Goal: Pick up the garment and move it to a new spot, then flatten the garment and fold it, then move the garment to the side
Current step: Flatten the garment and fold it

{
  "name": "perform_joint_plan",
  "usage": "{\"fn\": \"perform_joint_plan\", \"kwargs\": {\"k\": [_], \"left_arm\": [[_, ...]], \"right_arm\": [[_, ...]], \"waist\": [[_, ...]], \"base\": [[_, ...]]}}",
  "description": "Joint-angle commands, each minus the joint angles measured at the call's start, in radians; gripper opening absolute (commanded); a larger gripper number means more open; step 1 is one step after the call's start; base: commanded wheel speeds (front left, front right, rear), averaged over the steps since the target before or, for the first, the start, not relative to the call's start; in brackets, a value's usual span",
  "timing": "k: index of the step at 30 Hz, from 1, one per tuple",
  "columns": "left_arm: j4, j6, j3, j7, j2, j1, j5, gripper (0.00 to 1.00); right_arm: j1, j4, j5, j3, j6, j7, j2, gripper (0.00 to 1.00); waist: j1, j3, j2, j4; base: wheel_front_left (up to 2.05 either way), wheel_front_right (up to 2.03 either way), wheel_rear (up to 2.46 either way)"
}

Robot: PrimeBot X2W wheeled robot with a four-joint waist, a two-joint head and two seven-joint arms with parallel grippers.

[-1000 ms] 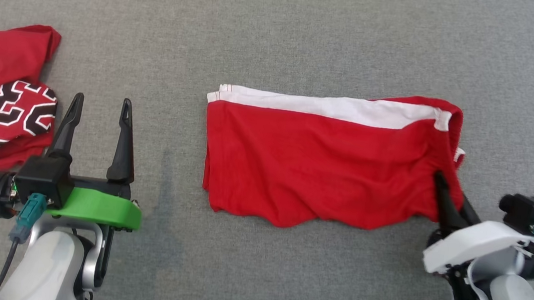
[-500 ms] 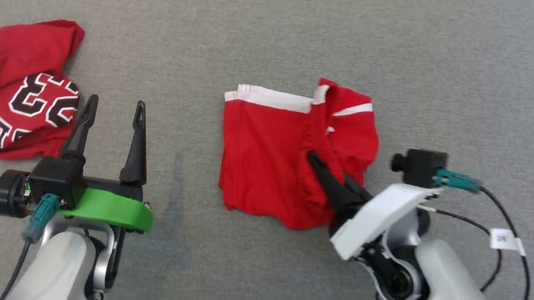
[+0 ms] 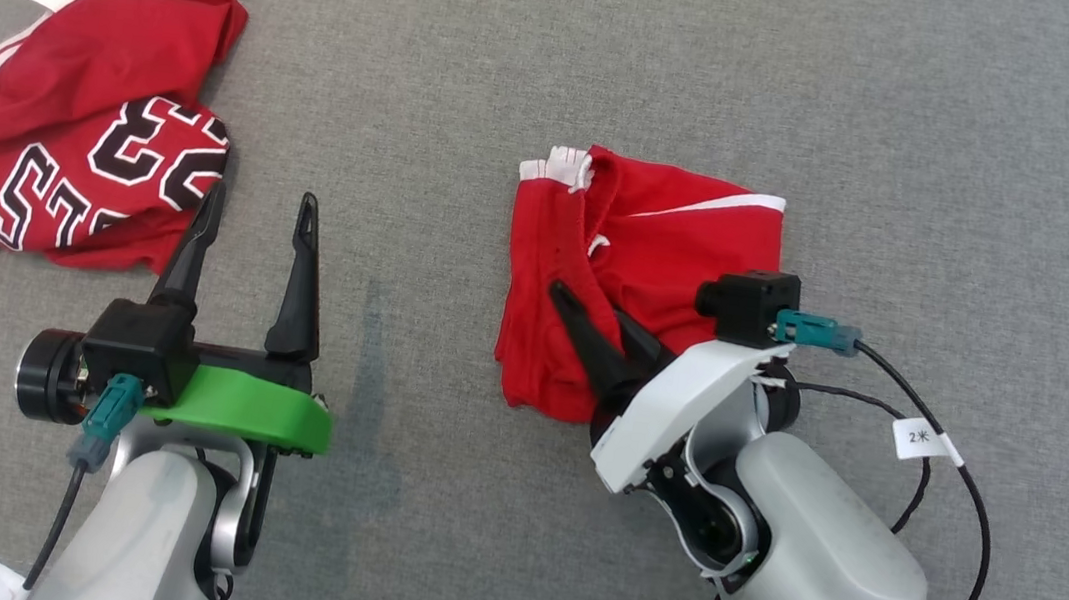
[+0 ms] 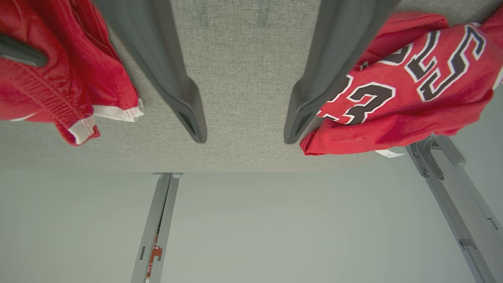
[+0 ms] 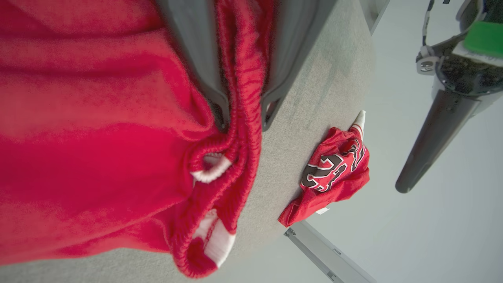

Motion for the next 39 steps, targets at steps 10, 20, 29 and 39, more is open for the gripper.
{"fn": "perform_joint_plan", "kwargs": {"k": [10,20,29,39], "left_arm": [[0.015,-0.009,0.018,-0.007,0.005,0.011,0.011,1.00],[0.005,0.009,0.039,-0.007,0.034,0.071,0.018,1.00],[-0.014,0.026,0.044,-0.001,0.064,0.146,0.016,1.00],[-0.043,0.044,0.013,0.021,0.073,0.242,0.024,1.00]], "right_arm": [[-0.068,-0.019,-0.188,0.113,0.000,-0.260,-0.078,1.00],[0.138,-0.231,-0.388,-0.235,0.000,-0.279,-0.167,1.00],[0.375,-0.360,-0.491,-0.495,0.000,-0.246,-0.151,1.00],[0.546,-0.497,-0.549,-0.560,0.000,-0.144,-0.076,1.00]], "waist": [[0.0000,-0.031,0.0000,-0.034],[0.0000,-0.101,0.0000,-0.105],[0.0000,-0.174,0.0000,-0.154],[0.0000,-0.271,0.0000,-0.165]], "base": [[0.00,0.00,0.00],[0.00,0.00,0.00],[0.00,0.00,0.00],[0.00,0.00,0.00]]}}
